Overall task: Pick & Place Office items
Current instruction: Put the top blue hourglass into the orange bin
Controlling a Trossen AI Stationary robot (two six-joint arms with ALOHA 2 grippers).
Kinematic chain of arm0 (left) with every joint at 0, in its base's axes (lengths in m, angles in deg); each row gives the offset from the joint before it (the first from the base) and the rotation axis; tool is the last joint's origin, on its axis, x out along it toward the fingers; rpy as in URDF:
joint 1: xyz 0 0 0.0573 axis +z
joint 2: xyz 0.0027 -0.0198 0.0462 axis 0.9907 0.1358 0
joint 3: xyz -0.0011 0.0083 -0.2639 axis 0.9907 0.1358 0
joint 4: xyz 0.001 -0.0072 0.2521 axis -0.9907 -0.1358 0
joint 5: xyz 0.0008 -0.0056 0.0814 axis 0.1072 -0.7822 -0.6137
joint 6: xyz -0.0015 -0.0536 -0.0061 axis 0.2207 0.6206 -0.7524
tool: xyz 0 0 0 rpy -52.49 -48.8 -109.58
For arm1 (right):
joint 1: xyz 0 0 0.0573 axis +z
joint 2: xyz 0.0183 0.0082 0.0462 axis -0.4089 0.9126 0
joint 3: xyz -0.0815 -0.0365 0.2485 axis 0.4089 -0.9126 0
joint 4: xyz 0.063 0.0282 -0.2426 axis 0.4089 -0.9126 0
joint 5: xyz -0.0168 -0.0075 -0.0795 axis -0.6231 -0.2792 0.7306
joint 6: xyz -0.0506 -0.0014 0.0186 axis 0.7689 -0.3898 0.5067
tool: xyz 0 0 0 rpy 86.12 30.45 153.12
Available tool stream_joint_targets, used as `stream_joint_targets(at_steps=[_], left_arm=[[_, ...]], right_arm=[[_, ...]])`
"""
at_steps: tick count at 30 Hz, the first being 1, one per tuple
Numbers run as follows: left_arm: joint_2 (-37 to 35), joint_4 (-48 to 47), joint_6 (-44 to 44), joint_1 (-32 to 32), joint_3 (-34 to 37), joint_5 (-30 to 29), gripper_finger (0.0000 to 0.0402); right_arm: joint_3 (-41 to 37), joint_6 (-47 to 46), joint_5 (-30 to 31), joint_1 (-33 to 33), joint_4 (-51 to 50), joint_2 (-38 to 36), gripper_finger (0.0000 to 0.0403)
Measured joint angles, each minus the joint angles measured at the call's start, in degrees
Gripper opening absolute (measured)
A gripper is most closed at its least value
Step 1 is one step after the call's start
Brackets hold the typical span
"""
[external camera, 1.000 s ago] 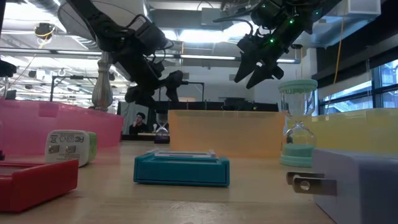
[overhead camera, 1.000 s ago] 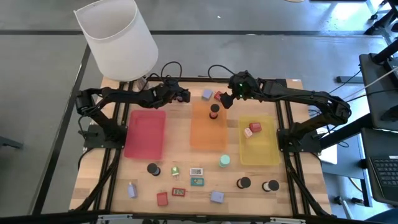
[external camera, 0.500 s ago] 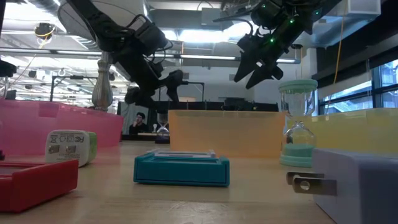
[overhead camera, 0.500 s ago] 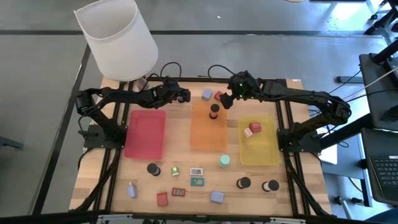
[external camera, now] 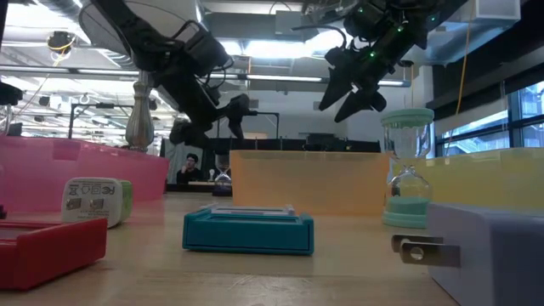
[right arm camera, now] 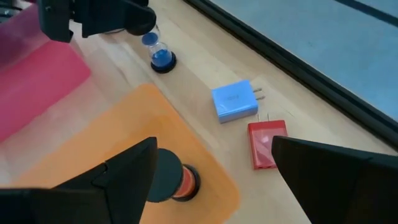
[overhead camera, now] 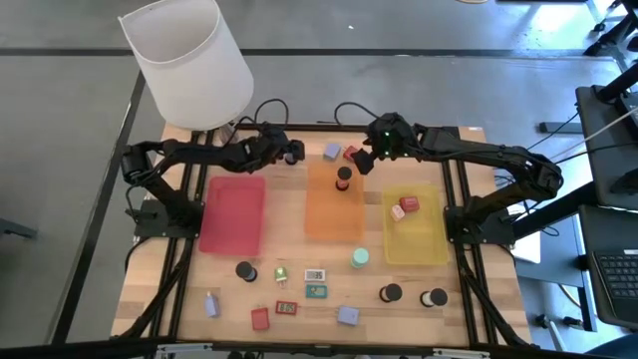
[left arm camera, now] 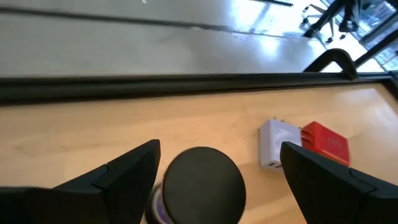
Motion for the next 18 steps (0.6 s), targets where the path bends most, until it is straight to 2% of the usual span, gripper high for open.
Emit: stream_joint_targets(at_steps=[7, 13, 18], left_arm=[[0.0, -0.03, 5.61, 2.49, 0.0, 4.85, 0.0329], [0.0, -0.02, 6.2, 4.33, 0.0, 7.98, 0.0329], [0.0, 1.19, 6.06, 5.31, 0.02, 8.08, 0.0329]], right_arm=[[0.0, -1.29, -4.52, -0.74, 0.0, 0.0, 0.032], [0.0, -1.23, -4.81, -0.74, -0.02, 0.0, 0.032], [0.0, -1.22, -4.81, -0.74, -0.08, 0.0, 0.032]])
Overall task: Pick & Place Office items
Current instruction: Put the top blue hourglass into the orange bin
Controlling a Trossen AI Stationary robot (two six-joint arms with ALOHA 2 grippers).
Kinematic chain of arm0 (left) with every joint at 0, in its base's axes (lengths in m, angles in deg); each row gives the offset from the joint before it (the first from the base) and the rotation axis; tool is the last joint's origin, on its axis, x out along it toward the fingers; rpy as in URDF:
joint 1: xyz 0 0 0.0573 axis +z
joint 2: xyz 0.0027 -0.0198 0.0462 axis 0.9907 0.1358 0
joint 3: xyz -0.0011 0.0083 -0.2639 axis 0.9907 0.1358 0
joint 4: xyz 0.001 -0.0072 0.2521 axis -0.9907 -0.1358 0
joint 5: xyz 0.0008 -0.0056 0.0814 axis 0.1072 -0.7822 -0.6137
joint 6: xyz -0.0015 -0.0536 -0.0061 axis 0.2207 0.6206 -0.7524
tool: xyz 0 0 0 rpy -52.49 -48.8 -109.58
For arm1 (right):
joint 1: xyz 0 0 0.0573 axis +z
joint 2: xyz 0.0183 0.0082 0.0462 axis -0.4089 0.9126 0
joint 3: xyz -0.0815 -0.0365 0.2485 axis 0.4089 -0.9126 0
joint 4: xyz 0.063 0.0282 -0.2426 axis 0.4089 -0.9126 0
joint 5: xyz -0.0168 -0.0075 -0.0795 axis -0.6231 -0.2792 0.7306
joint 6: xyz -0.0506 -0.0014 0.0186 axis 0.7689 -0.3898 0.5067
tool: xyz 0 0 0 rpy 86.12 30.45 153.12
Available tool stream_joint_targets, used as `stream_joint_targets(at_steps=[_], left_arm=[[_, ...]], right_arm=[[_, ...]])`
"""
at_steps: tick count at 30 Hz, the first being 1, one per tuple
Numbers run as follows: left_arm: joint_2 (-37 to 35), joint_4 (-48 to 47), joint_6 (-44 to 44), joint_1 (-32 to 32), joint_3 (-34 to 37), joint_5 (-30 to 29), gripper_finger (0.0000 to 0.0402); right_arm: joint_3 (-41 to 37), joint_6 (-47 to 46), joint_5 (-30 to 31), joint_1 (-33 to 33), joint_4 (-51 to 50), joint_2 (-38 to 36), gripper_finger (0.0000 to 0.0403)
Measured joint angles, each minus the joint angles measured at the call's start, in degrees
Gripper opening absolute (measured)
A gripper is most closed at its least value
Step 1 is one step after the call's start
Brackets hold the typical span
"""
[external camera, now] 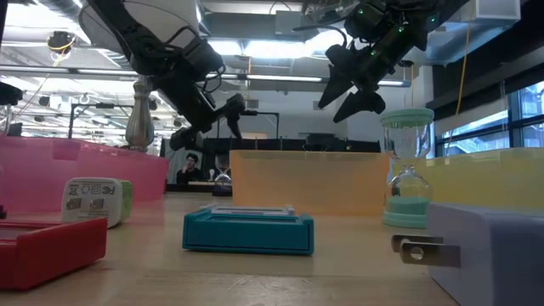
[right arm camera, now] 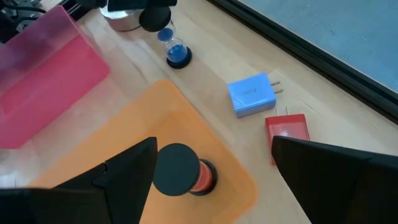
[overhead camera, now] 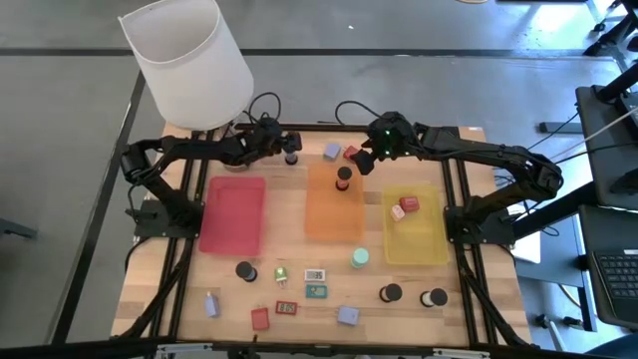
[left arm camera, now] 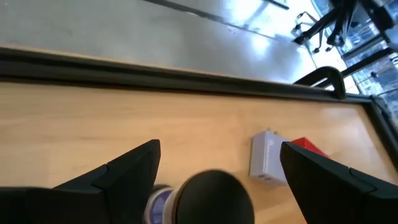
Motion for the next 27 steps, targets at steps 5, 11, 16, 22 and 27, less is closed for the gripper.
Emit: stream_joint_targets(at_steps=[5, 11, 16, 22, 27], left_arm=[[-0.22, 3.63, -1.64, -0.06, 0.0, 0.04, 0.0329], [-0.46, 1.61, -5.43, -0.2, 0.0, 0.18, 0.0329], [-0.46, 0.12, -9.29, -1.19, 0.0, 1.68, 0.0329], [-0.46, 0.02, -14.8, -3.36, 0.0, -0.33, 0.0329], [-0.46, 0.04, -19.78, -4.95, 0.0, -3.77, 0.0329]], right_arm=[[0.0, 0.02, -0.02, 0.0, -0.78, 0.0, 0.032], [-0.02, 0.04, -0.02, 0.0, -2.99, 0.0, 0.032], [-0.02, 0.04, -0.02, 0.0, -3.87, 0.0, 0.032], [-0.02, 0.05, -0.02, 0.0, -3.85, 0.0, 0.032], [-0.02, 0.03, 0.0, 0.0, -3.85, 0.0, 0.032]])
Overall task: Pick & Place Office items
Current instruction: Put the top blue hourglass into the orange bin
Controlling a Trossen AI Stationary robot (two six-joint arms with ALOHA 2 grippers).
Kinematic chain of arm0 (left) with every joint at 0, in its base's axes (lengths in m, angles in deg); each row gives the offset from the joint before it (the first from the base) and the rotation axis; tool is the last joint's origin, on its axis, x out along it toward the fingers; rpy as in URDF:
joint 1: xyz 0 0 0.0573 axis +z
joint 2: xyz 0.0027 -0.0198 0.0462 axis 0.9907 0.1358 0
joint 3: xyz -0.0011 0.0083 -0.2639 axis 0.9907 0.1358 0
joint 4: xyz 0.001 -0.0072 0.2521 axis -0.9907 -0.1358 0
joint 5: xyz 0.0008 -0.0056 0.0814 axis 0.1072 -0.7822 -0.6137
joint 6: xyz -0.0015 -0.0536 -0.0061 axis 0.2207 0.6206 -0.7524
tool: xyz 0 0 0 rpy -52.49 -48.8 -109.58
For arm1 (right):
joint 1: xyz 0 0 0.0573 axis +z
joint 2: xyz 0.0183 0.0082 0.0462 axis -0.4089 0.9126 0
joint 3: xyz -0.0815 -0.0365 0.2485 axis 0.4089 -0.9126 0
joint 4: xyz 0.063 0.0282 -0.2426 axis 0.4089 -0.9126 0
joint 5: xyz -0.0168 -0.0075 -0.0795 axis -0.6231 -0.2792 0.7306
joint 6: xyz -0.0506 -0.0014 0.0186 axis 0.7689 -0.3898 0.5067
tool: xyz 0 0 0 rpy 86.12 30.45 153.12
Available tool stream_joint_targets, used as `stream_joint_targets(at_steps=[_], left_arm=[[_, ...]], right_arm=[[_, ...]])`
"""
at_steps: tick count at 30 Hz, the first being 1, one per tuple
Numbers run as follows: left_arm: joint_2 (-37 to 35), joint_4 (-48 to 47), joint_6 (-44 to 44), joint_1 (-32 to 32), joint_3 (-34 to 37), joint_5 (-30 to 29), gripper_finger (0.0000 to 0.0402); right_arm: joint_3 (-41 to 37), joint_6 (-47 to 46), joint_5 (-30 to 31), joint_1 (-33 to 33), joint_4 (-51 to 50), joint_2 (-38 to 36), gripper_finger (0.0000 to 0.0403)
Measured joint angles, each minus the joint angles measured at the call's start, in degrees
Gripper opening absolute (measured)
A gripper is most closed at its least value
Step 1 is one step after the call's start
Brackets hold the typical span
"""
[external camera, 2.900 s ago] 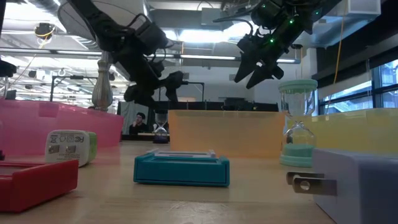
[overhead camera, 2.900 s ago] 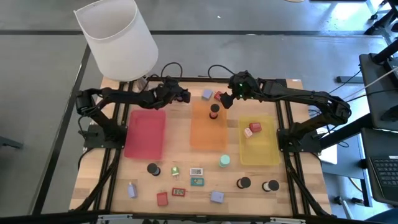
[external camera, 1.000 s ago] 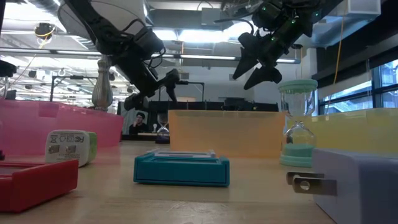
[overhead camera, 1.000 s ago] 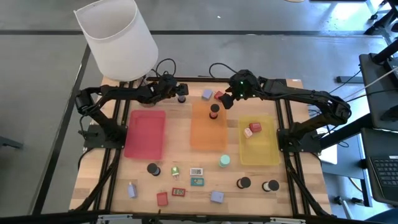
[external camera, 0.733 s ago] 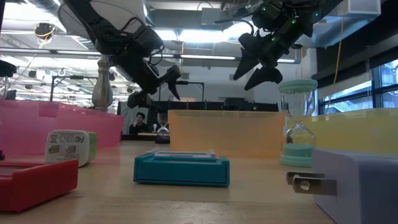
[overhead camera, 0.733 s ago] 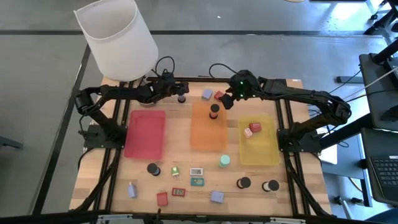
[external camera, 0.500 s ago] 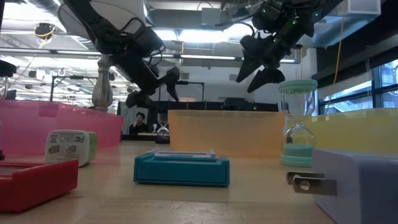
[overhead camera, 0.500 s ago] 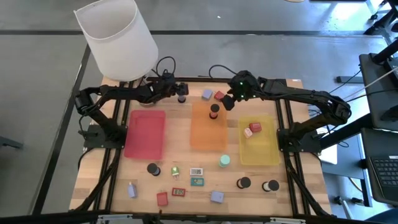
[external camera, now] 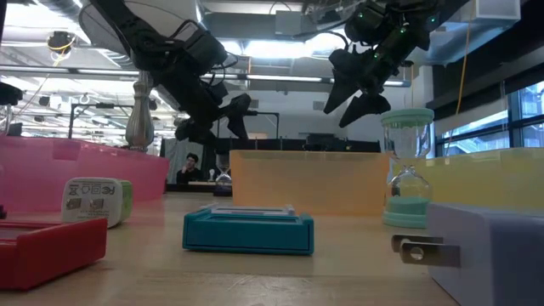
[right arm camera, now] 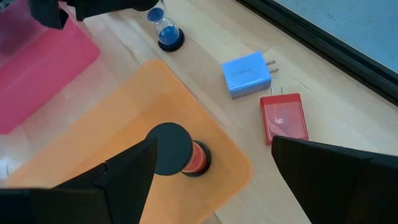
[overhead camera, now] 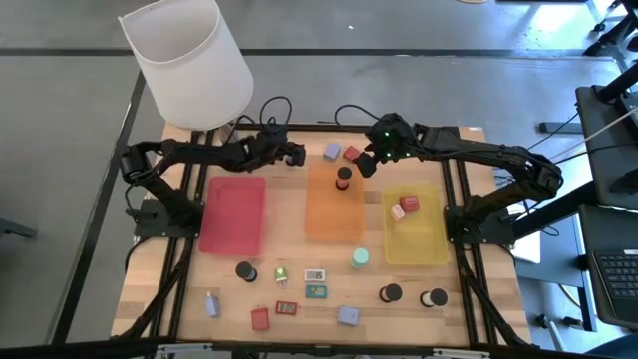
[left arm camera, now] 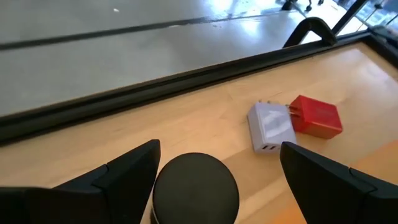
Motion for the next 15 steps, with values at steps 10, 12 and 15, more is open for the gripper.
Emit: stream_joint_targets(at_steps=[10, 12, 15], left_arm=[[0.0, -4.16, -1.02, -0.49, 0.0, -1.97, 0.0329], [0.0, -4.26, -0.84, -0.53, 0.0, -1.19, 0.0329], [0.0, -4.29, -0.18, -0.59, 0.0, -0.53, 0.0329]], right_arm=[[0.0, -1.33, 0.0, 0.0, 0.02, 0.0, 0.0321], [0.0, -1.34, 0.0, 0.0, 0.02, 0.0, 0.0321], [0.0, -1.38, 0.0, 0.0, 0.03, 0.0, 0.0321]])
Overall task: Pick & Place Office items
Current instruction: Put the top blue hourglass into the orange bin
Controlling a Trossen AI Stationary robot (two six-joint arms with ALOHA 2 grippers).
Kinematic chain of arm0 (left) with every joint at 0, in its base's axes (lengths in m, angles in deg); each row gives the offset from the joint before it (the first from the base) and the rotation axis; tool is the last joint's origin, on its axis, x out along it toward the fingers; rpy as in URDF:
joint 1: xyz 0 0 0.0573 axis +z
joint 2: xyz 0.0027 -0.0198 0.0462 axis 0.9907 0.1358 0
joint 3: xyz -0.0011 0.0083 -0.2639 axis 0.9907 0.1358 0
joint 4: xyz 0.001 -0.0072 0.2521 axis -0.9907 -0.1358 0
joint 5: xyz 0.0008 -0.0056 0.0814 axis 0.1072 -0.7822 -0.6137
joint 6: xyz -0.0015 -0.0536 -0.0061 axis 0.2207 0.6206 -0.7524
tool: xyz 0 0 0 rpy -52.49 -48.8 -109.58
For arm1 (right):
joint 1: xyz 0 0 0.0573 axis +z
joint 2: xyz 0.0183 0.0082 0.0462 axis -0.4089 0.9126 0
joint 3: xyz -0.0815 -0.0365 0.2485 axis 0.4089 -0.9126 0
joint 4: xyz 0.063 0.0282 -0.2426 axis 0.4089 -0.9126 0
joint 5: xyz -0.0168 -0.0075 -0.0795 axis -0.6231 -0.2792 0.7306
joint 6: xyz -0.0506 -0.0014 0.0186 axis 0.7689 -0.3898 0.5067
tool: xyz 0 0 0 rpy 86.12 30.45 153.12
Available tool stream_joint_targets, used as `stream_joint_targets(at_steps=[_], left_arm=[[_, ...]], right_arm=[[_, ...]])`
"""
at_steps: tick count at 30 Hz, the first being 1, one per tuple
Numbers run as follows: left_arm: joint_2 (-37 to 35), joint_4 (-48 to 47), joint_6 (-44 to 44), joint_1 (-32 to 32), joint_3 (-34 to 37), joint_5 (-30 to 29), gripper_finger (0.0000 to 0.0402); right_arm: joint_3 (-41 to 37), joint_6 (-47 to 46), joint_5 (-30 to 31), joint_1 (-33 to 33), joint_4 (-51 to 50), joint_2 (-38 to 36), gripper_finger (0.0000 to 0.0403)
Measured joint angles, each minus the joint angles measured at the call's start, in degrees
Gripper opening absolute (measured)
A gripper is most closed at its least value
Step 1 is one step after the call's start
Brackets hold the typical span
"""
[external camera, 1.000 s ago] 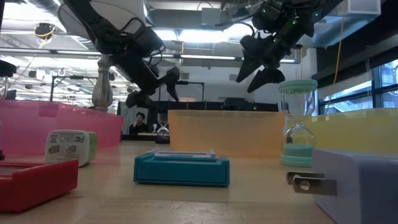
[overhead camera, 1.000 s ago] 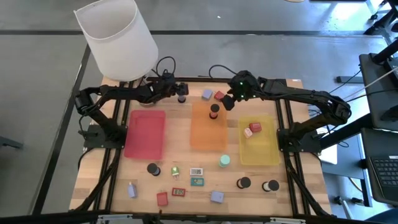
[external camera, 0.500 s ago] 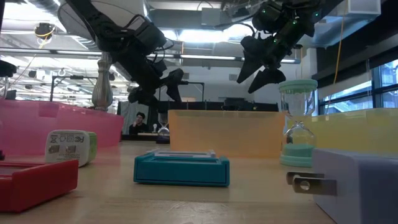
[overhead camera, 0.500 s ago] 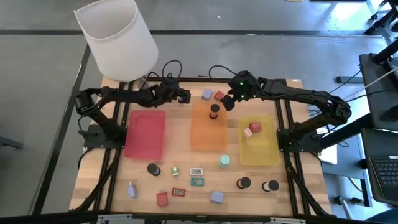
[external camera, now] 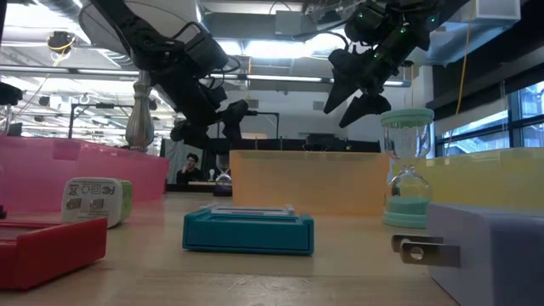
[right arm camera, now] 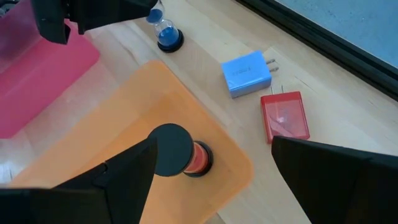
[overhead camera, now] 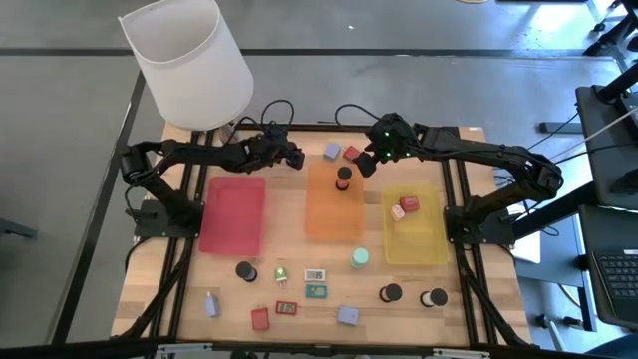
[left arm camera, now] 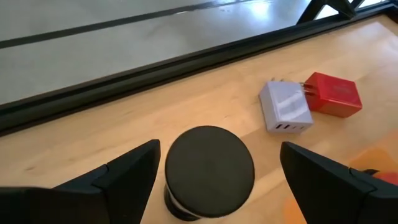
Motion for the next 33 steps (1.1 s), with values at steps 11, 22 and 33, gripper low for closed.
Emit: stream_joint_targets(at_steps=[11, 22, 33], left_arm=[[0.0, -0.89, -0.62, -1.48, 0.0, -0.02, 0.0329], [0.0, -2.45, -1.14, -1.73, 0.0, -0.75, 0.0328], [4.97, 1.67, -1.14, -1.74, 0.07, -1.46, 0.0296]], right_arm=[[0.0, -0.09, 0.02, 0.0, 0.02, 0.0, 0.0321], [0.0, -0.09, 0.2, 0.01, 0.04, 0.0, 0.0321], [0.0, -0.08, 0.2, 0.04, 0.0, 0.0, 0.0321]])
